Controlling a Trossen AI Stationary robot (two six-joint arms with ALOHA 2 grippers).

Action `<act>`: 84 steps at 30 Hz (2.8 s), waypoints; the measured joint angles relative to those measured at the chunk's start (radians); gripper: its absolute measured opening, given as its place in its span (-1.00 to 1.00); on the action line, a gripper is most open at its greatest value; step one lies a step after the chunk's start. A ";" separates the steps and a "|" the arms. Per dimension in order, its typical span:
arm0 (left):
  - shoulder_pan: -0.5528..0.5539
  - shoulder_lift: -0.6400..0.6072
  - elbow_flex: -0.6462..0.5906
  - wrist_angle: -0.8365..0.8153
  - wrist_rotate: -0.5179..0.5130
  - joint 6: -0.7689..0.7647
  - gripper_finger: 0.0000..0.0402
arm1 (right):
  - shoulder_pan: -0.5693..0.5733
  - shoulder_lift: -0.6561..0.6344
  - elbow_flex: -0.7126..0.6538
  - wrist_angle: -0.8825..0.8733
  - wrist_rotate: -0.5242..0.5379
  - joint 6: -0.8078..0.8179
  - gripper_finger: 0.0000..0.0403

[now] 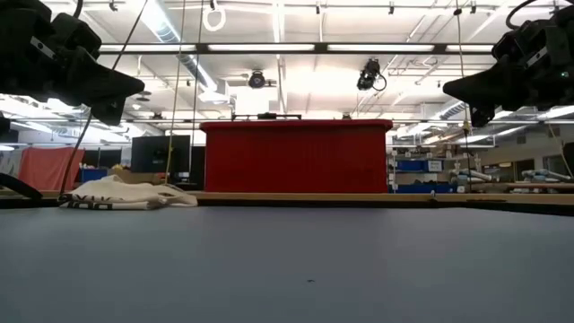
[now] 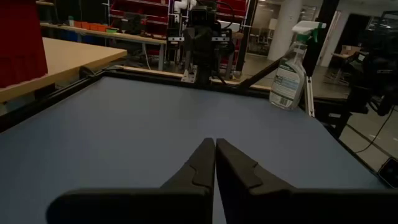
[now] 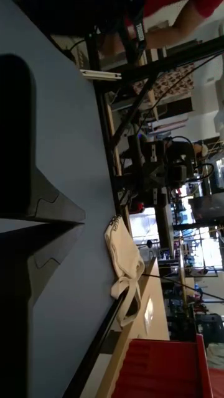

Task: Fold laundry

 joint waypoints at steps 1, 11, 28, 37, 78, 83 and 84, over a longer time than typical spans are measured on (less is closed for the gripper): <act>0.000 0.000 0.000 0.000 0.000 0.000 -0.90 | 0.000 0.000 0.000 0.000 0.000 0.000 -0.89; 0.000 0.000 0.000 0.000 0.000 0.000 -0.90 | 0.000 0.000 0.000 0.000 0.000 0.000 -0.89; 0.000 0.001 -0.005 0.271 -0.031 -0.251 -0.90 | -0.001 0.000 0.000 0.039 0.036 -0.177 -0.89; 0.000 0.006 -0.003 0.423 -0.382 -0.691 -0.90 | -0.001 0.000 0.000 0.237 0.077 -0.204 -0.89; 0.856 0.991 0.690 0.132 0.403 -0.411 -0.22 | -0.030 1.020 0.767 0.314 0.603 0.505 -0.89; 0.934 1.221 0.927 0.129 0.408 -0.349 -0.21 | -0.242 1.214 1.039 -0.087 0.435 0.486 -0.83; 0.942 1.263 0.980 0.127 0.408 -0.325 -0.21 | -0.282 1.254 1.086 -0.114 0.379 0.467 -0.81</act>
